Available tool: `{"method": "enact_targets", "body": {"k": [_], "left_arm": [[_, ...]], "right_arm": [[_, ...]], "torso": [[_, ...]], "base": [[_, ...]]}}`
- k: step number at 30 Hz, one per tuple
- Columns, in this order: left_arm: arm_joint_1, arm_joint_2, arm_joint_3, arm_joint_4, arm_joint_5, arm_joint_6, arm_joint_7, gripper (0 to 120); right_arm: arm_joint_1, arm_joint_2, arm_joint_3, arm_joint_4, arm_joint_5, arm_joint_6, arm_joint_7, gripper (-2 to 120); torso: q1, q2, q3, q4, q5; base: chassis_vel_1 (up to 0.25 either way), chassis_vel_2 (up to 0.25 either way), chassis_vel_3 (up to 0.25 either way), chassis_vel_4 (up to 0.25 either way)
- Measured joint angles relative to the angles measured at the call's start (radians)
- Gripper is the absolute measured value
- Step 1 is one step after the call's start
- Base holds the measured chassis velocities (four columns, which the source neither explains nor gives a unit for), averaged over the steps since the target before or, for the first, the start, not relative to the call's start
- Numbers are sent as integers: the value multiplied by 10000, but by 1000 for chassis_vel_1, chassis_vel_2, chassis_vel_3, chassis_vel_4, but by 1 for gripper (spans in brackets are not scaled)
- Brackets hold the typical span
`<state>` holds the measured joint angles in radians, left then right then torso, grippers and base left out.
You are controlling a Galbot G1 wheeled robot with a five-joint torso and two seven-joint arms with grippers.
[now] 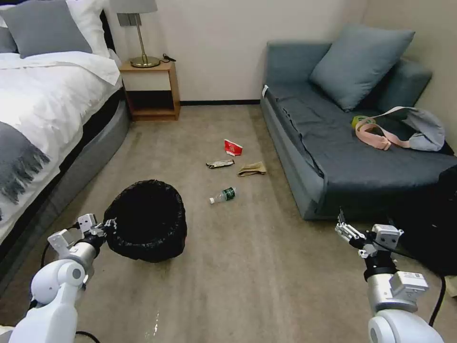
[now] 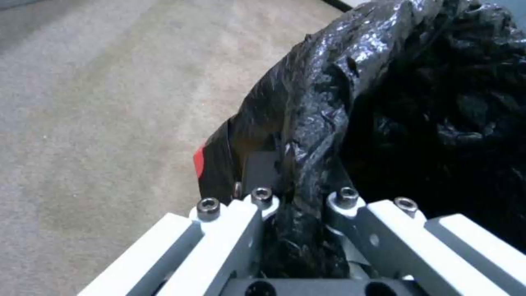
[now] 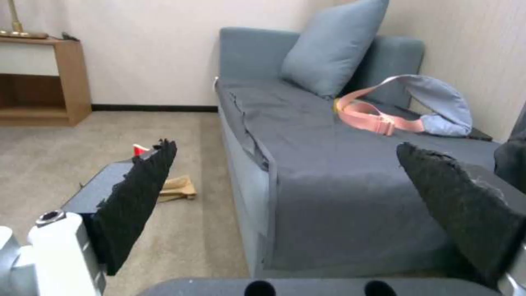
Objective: Pick up the trash bin, then pick up the garbage on the floor and place it into the trash bin.
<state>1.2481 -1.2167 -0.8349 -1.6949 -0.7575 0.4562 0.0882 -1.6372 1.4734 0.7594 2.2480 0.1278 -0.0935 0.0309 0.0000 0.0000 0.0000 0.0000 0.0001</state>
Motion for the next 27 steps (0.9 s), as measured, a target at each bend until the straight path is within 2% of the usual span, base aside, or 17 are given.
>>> {"method": "enact_targets", "body": {"k": [7, 13, 18, 19, 27], "left_arm": [[441, -81, -279, -387, -218, 22, 118, 4], [1179, -108, -784, -736, -423, -51, 330, 4], [1297, -108, -897, -787, -481, -76, 365, 4], [1638, -155, -1335, -1005, -764, -145, 441, 4], [1921, -309, -1595, -1307, -1050, -163, 436, 4]], "right_arm": [[-108, -213, -9, 198, -20, -30, -495, 100], [-349, -366, -66, 382, -201, 40, -1013, 100], [-386, -372, -86, 410, -233, 76, -1080, 100], [-581, -396, -227, 511, -322, 255, -1364, 100], [-738, -437, -417, 580, -453, 478, -1673, 100]], "torso": [[0, 0, 0, 1, 0], [0, 0, 0, 1, -1], [0, 0, 0, 1, 0], [0, 0, 0, 1, -1], [0, 0, 0, 1, 0]], "base": [[0, 0, 0, 0], [0, 0, 0, 0], [0, 0, 0, 0], [0, 0, 0, 0], [0, 0, 0, 0]]}}
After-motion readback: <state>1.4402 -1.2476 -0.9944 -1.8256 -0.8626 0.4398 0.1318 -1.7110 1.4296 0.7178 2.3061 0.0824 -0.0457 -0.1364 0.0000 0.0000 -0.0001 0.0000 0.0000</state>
